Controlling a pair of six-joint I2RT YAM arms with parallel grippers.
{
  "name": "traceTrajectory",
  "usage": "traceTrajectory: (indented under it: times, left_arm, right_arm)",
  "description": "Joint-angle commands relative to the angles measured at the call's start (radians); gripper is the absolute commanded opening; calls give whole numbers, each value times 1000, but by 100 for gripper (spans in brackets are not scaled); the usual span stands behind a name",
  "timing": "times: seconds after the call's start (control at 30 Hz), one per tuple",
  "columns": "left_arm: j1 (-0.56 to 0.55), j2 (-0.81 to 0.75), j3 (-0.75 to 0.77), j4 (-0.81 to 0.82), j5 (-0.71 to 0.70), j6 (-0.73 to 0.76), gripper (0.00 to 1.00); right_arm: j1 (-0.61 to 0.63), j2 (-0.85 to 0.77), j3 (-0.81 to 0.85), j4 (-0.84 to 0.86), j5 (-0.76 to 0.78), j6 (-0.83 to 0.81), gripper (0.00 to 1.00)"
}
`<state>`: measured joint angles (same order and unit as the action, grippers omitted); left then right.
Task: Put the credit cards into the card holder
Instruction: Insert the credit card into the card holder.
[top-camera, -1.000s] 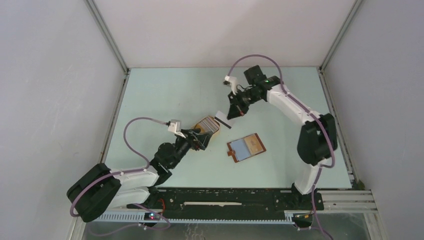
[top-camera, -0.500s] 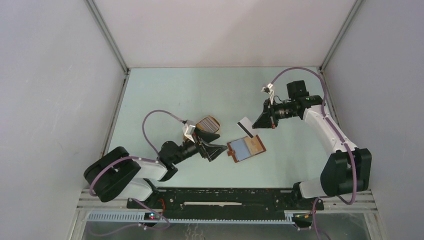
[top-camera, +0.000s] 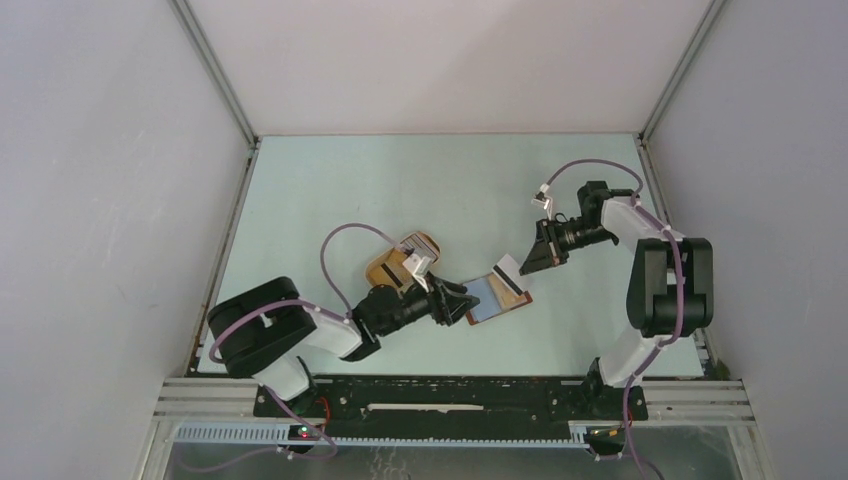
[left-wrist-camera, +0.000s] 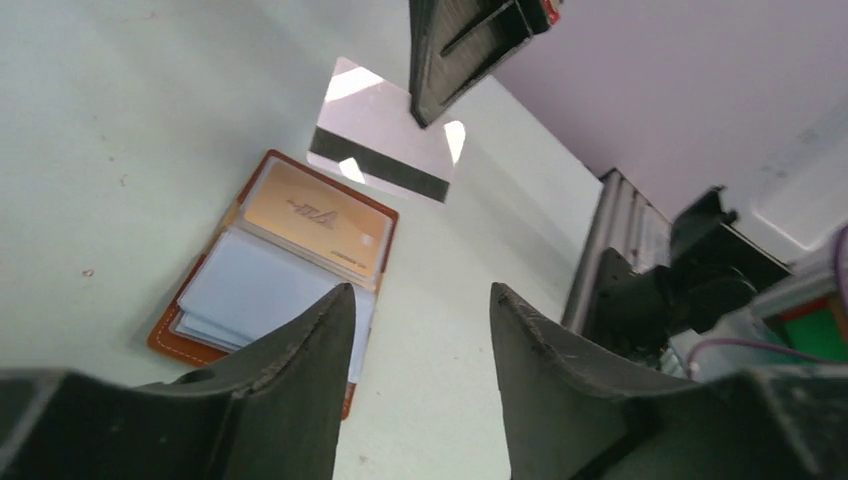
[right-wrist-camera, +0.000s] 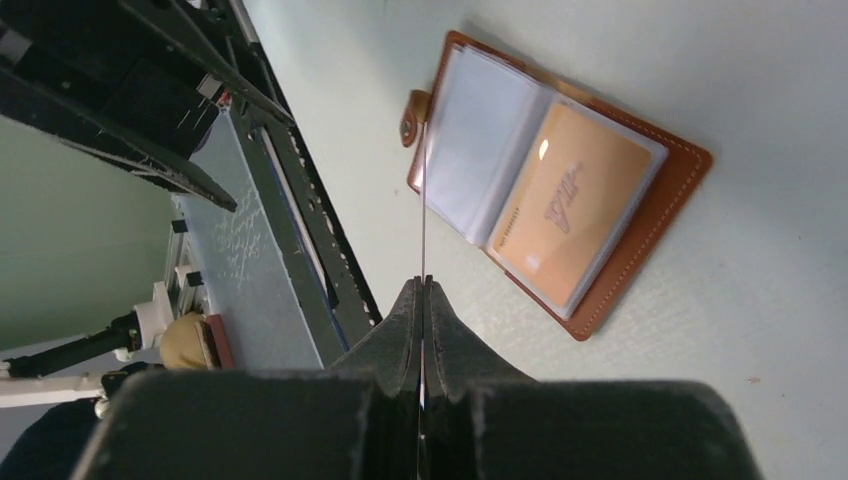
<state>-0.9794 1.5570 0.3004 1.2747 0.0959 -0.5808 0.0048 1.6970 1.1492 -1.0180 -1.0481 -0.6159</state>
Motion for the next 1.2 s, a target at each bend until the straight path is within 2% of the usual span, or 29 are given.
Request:
traceTrajectory:
  times: [0.0, 0.07, 0.2, 0.6, 1.17]
  left_arm:
    - [-41, 37, 121, -165, -163, 47, 53]
    - [-44, 67, 161, -217, -173, 40, 45]
    - [-44, 119, 239, -334, -186, 35, 37]
    - [-45, 180, 346, -577, -266, 42, 26]
    - [-45, 194, 390, -712, -320, 38, 23]
  right_arm:
    - [3, 34, 1, 33, 49, 44, 0]
    - [3, 54, 1, 49, 64, 62, 0]
    - [10, 93, 0, 66, 87, 88, 0]
    - [70, 144, 1, 125, 161, 169, 0]
    - [89, 205, 13, 113, 155, 172, 0]
